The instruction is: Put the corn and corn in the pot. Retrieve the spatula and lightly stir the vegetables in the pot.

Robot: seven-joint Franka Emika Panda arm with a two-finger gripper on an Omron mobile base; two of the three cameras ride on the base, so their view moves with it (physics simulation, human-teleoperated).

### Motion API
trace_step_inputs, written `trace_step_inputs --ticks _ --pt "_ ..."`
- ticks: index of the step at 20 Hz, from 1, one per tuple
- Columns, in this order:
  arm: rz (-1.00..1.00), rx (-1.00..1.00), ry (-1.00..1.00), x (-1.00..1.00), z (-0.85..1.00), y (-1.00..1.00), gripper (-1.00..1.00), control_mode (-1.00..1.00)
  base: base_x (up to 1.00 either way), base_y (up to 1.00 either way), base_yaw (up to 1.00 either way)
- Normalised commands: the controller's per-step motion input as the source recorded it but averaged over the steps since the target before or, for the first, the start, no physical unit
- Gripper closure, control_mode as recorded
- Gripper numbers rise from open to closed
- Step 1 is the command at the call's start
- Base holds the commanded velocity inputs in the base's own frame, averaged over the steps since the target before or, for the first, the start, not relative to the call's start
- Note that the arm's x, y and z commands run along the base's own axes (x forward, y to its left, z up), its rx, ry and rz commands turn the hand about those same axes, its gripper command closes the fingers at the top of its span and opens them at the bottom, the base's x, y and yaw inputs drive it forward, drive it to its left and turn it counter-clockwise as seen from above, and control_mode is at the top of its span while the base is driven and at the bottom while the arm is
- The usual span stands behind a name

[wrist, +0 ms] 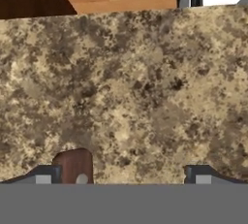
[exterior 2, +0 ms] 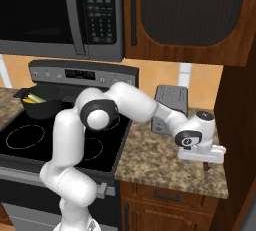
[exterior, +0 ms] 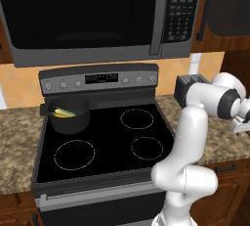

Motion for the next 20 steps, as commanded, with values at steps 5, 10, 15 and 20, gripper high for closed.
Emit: trace_step_inputs --ticks 5,10,15,20 --pt "0.0 0.0 -0.03 0.15 -0.06 -0.34 -1.0 -1.0 0.0 0.0 0.0" --pt "0.0 0.06 0.0 -0.05 0.0 -0.06 -1.0 -1.0 0.0 0.0 0.0" --pt "0.0 0.1 0.07 0.1 -0.08 -0.01 -1.0 -1.0 0.0 0.0 0.0" --pt "0.01 0.08 0.01 -0.54 -0.04 0.55 -1.0 -1.0 0.0 0.0 0.0"
